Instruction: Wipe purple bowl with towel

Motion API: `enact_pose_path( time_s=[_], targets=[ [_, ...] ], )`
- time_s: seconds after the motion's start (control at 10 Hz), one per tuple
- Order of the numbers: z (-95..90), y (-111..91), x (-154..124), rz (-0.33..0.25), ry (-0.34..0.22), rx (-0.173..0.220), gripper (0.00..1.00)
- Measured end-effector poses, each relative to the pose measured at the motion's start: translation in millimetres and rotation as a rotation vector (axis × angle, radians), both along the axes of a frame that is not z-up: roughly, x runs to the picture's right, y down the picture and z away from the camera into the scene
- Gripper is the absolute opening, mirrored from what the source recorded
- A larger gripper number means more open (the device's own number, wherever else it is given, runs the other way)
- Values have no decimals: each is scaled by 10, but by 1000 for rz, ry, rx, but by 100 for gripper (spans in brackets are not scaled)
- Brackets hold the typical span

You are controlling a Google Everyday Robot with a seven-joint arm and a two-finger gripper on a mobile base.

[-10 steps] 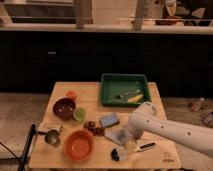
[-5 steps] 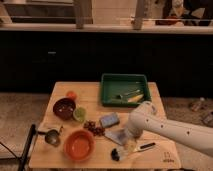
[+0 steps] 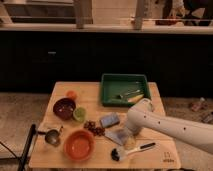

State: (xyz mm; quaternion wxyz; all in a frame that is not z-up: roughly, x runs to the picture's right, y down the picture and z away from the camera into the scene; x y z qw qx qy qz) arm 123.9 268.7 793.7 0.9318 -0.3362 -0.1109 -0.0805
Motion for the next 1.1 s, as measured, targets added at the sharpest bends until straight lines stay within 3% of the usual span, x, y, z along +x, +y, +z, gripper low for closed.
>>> enact_pose_path(
  time_s=[0.3,1.1],
  targets=[
    [31,-49,9,-25,-38,1,80],
    [174,-145,-157,-14,-136,-4,80]
  ],
)
